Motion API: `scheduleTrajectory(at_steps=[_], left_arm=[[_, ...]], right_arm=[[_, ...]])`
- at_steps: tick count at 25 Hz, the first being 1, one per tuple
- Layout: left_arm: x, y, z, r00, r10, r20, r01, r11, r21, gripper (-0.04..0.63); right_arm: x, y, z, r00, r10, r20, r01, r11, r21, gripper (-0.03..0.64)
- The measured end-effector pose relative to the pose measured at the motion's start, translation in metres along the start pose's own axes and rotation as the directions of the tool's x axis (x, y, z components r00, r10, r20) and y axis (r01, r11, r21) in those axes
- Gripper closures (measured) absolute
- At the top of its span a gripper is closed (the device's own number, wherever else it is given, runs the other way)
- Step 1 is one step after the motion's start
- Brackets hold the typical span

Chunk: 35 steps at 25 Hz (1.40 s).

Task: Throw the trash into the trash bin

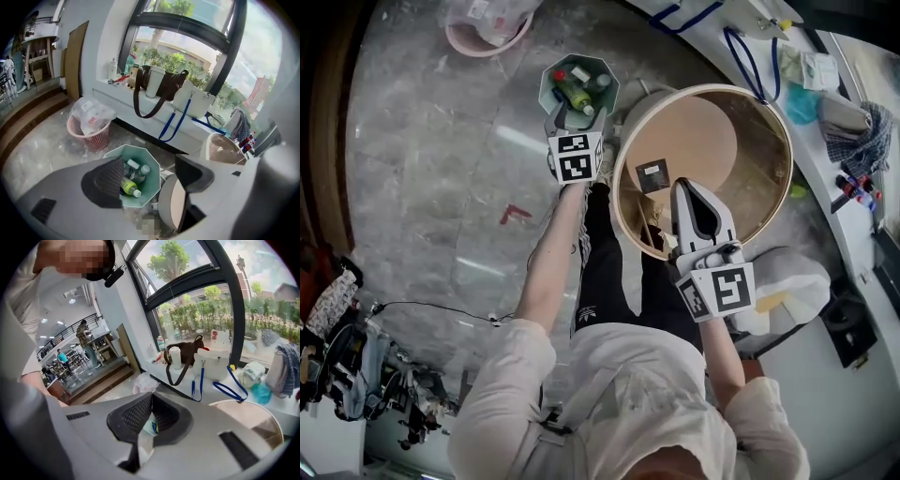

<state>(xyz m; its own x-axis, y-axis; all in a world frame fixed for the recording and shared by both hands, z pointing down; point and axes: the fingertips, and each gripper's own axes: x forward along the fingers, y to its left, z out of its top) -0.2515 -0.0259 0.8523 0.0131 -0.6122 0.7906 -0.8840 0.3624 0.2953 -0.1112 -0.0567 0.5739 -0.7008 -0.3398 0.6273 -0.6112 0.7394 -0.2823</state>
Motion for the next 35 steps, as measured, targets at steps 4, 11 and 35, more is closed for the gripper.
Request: scheduleTrajectory(at_steps=[4, 11, 35], left_arm=[[-0.015, -0.003, 0.001, 1.000, -0.009, 0.017, 0.009, 1.000, -0.006, 0.264], [-0.056, -0.017, 0.026, 0.997, 0.005, 0.082, -0.007, 1.000, 0.024, 0.369], [-0.486, -0.296, 0.249, 0.630, -0.273, 0.727, -0.078, 0.909, 0.409, 0.584]], right_arm=[[0.003, 0.008, 0.011, 0.999, 0.018, 0.030, -0.018, 1.000, -0.005, 0.603], [-0.016, 0.019, 0.017, 0.998, 0.029, 0.063, -0.028, 0.999, -0.020, 0.603], [-0.286, 0.051, 0.157, 0.796, 0.067, 0.601, 0.049, 0.983, -0.174, 0.603]])
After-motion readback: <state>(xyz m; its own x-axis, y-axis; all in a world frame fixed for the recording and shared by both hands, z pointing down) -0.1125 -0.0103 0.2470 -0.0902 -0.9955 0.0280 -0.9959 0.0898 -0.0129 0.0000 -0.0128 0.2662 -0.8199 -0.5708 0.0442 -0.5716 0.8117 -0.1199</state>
